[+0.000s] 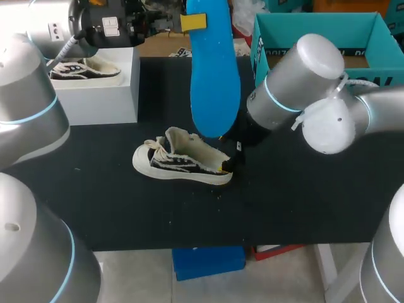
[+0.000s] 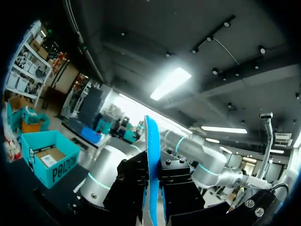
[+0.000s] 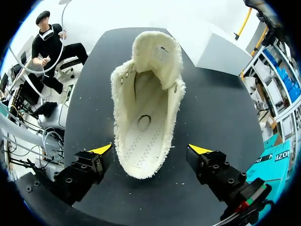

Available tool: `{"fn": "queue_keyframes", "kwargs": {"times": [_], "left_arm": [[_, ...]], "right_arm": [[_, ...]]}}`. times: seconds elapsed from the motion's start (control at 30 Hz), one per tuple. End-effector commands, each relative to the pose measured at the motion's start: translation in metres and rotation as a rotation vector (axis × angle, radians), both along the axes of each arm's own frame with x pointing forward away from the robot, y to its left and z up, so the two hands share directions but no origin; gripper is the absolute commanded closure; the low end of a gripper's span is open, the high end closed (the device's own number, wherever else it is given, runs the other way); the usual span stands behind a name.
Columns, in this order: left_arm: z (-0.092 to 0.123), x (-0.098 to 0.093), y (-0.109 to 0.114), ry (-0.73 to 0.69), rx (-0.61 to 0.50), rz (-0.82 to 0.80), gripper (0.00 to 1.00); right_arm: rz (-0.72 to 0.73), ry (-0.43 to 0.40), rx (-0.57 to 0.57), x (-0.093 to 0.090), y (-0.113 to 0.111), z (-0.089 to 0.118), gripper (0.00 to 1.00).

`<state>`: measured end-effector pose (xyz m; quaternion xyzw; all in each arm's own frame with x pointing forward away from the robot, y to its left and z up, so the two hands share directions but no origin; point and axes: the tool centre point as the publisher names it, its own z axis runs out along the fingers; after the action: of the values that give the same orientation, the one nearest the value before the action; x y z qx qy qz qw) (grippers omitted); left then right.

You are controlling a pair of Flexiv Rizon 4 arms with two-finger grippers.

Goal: Take the shoe out of the shoebox, open the shoe tongue, remove and reinsert the insole, then place the shoe into the shoebox

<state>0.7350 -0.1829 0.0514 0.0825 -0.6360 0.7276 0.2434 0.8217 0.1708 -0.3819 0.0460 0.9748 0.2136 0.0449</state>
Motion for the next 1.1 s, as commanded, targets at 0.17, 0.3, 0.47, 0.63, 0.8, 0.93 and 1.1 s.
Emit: {"fn": "queue_keyframes", "kwargs": {"times": [0.17, 0.3, 0.47, 0.63, 0.8, 0.93, 1.1], "left_arm": [[-0.001, -0.001, 0.000, 0.000, 0.001, 0.002, 1.00], [-0.001, -0.001, 0.000, 0.000, 0.001, 0.002, 1.00], [-0.001, -0.001, 0.000, 0.000, 0.001, 0.002, 1.00], [-0.001, -0.001, 0.000, 0.000, 0.001, 0.002, 1.00], [-0.001, -0.001, 0.000, 0.000, 0.001, 0.002, 1.00], [-0.001, -0.001, 0.000, 0.000, 0.001, 0.002, 1.00], [-0.001, -0.001, 0.000, 0.000, 0.001, 0.002, 1.00]], "right_arm": [[-0.011, 0.033, -0.269, 0.006, 0.010, -0.002, 0.00], [-0.007, 0.035, -0.285, 0.008, 0.012, -0.003, 0.00], [0.007, 0.038, -0.308, 0.009, 0.015, -0.004, 0.00], [0.014, 0.041, -0.316, 0.010, 0.018, -0.005, 0.00], [0.020, 0.043, -0.321, 0.010, 0.021, -0.007, 0.00], [0.026, 0.044, -0.330, 0.010, 0.023, -0.008, 0.00], [0.034, 0.047, -0.338, 0.010, 0.024, -0.009, 0.00]]}}
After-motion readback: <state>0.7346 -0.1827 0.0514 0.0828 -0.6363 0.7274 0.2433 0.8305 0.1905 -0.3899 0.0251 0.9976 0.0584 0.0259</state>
